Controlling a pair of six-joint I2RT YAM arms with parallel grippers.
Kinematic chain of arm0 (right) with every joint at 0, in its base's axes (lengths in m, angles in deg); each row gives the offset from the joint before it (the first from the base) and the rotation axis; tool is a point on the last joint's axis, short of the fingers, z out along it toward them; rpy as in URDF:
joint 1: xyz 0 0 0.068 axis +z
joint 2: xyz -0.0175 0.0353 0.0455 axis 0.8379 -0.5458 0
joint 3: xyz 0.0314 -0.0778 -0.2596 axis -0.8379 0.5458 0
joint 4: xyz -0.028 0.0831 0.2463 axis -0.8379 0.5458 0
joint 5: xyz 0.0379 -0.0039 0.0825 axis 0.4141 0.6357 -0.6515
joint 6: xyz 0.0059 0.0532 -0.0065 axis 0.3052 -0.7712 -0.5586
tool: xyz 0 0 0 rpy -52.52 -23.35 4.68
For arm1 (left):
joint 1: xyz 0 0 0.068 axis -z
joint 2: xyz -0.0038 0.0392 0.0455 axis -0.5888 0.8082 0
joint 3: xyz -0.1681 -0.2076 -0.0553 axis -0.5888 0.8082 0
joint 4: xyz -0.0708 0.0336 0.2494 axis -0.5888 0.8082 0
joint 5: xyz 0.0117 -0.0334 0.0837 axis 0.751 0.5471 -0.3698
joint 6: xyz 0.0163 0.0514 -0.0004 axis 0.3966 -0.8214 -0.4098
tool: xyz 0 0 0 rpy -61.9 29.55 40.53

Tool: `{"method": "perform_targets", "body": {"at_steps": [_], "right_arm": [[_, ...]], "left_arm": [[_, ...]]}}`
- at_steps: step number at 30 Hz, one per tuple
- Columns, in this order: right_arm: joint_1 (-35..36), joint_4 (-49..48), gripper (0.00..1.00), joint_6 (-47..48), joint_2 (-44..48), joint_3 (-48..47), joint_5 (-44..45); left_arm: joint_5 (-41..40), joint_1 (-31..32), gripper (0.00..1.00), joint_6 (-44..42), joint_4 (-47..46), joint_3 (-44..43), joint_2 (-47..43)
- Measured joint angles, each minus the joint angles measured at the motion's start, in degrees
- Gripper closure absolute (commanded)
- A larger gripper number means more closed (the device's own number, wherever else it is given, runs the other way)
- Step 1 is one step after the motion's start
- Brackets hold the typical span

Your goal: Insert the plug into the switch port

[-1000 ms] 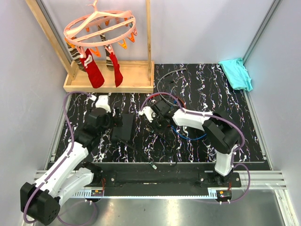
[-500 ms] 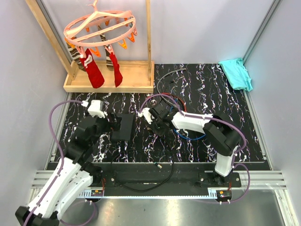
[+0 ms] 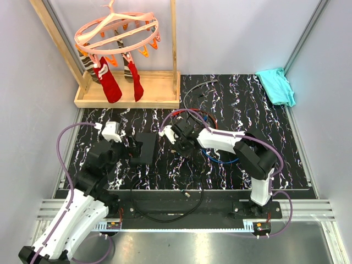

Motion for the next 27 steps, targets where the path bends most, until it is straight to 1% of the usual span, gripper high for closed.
{"method": "perform_targets", "body": {"at_steps": [5, 10, 14, 18, 20, 23, 27], "right_arm": [[0.0, 0.4, 1.00, -2.9, 0.9, 0.0, -3.1], [0.0, -0.3, 1.00, -7.4, 8.0, 2.3, -7.5], [-0.5, -3.3, 1.00, -11.5, 14.9, 4.5, -11.3], [-1.3, -8.0, 1.00, -16.5, 19.2, 7.3, -15.1], [-1.7, -10.5, 1.00, -19.1, 20.3, 9.0, -16.7], [-2.4, -13.4, 1.00, -22.2, 21.0, 11.0, -18.8], [-4.0, -17.9, 1.00, -26.5, 21.3, 13.8, -21.9]], "left_arm": [[4.2, 0.0, 0.01, 4.2, -3.6, 2.6, 1.4], [9.3, 0.0, 0.02, 9.2, -11.0, 6.0, 5.4], [12.7, 0.0, 0.08, 12.8, -17.8, 8.0, 9.6], [15.7, 0.0, 0.13, 15.8, -24.5, 9.5, 11.8], [17.2, 0.1, 0.17, 17.3, -27.8, 10.1, 12.9], [18.8, 0.3, 0.19, 19.0, -32.3, 10.8, 14.2], [20.9, 0.9, 0.26, 20.9, -37.1, 11.4, 16.1]]}}
